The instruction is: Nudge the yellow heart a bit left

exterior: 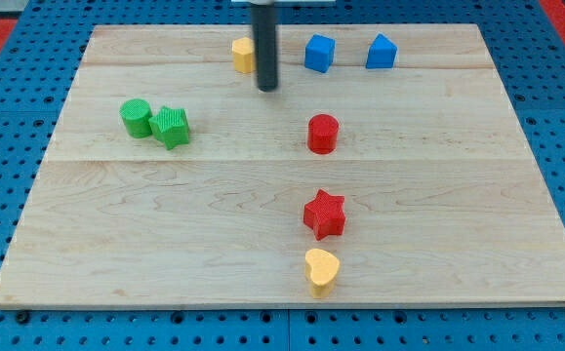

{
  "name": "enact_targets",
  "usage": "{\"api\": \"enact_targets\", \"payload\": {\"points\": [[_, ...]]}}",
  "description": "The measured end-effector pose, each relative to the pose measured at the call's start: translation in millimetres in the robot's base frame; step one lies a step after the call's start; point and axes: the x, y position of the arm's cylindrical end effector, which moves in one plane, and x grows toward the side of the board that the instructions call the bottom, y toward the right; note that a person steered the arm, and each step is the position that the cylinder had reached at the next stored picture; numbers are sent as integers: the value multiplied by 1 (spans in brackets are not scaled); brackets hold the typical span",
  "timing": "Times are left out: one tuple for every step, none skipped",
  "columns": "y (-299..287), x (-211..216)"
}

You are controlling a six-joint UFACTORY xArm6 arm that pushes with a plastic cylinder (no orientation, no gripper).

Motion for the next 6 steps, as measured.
{"api": "enact_targets", "payload": {"points": [[94, 62], [197, 160], [225, 271], [173, 279], [73, 271], [-18, 242]]}}
